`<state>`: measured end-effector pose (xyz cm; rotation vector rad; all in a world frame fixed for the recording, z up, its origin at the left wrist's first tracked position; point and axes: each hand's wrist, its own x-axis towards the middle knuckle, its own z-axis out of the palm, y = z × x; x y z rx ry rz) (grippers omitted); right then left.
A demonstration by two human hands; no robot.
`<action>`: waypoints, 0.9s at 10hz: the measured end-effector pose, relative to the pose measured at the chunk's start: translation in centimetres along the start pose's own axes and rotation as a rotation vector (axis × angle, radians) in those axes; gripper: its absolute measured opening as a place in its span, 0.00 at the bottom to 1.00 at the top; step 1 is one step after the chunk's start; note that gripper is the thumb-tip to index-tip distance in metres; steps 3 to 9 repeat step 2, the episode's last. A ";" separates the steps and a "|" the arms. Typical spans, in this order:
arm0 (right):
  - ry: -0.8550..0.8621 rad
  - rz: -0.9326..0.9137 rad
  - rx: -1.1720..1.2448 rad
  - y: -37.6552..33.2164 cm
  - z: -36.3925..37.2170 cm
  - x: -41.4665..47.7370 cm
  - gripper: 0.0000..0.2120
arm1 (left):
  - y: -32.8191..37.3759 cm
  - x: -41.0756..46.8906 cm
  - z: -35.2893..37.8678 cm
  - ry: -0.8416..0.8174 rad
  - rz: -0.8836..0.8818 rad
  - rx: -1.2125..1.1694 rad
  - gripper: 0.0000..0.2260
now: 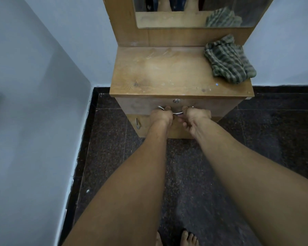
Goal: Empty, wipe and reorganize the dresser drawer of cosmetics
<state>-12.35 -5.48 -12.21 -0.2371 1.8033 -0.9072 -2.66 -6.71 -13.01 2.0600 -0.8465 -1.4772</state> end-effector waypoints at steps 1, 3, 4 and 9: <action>0.010 0.023 -0.051 -0.3 -0.3 -0.9 0.13 | 0.5 -1.2 -1.2 -0.027 0.063 0.176 0.19; 0.105 -0.100 -0.424 0.9 -1.6 -3.6 0.21 | -0.4 -4.4 -2.3 0.124 0.178 0.528 0.23; 0.105 -0.100 -0.424 0.9 -1.6 -3.6 0.21 | -0.4 -4.4 -2.3 0.124 0.178 0.528 0.23; 0.105 -0.100 -0.424 0.9 -1.6 -3.6 0.21 | -0.4 -4.4 -2.3 0.124 0.178 0.528 0.23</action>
